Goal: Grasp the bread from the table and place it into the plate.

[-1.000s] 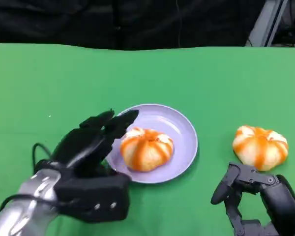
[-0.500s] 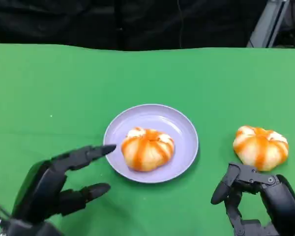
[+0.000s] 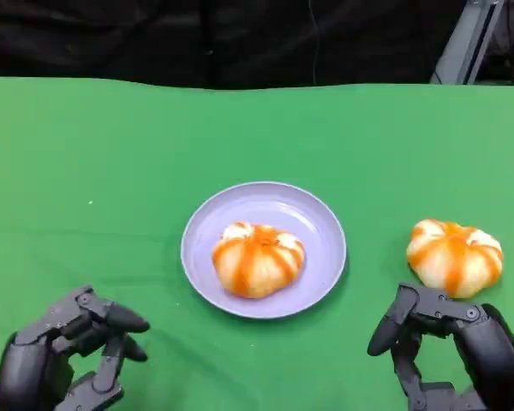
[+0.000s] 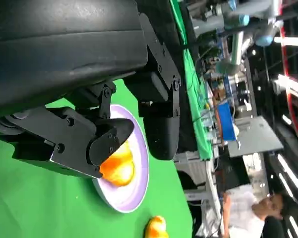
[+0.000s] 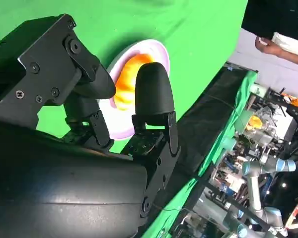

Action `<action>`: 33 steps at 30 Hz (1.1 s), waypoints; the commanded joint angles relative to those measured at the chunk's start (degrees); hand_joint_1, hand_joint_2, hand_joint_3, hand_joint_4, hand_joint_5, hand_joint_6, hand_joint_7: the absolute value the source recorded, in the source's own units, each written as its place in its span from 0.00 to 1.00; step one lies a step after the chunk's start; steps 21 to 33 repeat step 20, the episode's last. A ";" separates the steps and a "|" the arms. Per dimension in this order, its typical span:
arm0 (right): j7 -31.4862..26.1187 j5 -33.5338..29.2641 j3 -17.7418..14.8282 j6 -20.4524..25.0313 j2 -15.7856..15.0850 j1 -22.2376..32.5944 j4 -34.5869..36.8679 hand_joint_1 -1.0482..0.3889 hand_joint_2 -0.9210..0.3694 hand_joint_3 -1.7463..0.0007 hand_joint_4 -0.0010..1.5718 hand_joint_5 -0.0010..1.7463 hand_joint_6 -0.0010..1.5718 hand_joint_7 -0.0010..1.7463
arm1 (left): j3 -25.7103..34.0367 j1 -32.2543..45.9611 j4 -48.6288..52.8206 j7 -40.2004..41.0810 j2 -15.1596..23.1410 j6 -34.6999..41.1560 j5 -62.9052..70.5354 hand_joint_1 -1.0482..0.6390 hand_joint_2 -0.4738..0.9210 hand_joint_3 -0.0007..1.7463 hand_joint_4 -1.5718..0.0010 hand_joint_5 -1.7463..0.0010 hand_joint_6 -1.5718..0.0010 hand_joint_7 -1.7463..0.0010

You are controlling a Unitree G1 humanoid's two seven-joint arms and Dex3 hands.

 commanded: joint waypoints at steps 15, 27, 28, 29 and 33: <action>-0.73 -0.35 -0.76 -1.03 -0.75 -0.05 0.25 0.81 0.46 0.18 0.53 0.92 0.51 0.75 | 4.85 -0.44 -2.28 -1.67 -4.36 4.91 -0.05 0.65 0.68 0.73 0.50 0.01 0.53 0.12; -0.68 -0.25 -0.82 -0.65 -0.67 -0.01 0.00 0.81 0.46 0.19 0.53 0.92 0.51 0.75 | 5.29 -0.85 -1.55 -2.31 -4.89 4.49 0.36 0.65 0.69 0.71 0.49 0.01 0.52 0.13; -0.68 -0.25 -0.82 -0.65 -0.67 -0.01 0.00 0.81 0.46 0.19 0.53 0.92 0.51 0.75 | 5.29 -0.85 -1.55 -2.31 -4.89 4.49 0.36 0.65 0.69 0.71 0.49 0.01 0.52 0.13; -0.68 -0.25 -0.82 -0.65 -0.67 -0.01 0.00 0.81 0.46 0.19 0.53 0.92 0.51 0.75 | 5.29 -0.85 -1.55 -2.31 -4.89 4.49 0.36 0.65 0.69 0.71 0.49 0.01 0.52 0.13; -0.68 -0.25 -0.82 -0.65 -0.67 -0.01 0.00 0.81 0.46 0.19 0.53 0.92 0.51 0.75 | 5.29 -0.85 -1.55 -2.31 -4.89 4.49 0.36 0.65 0.69 0.71 0.49 0.01 0.52 0.13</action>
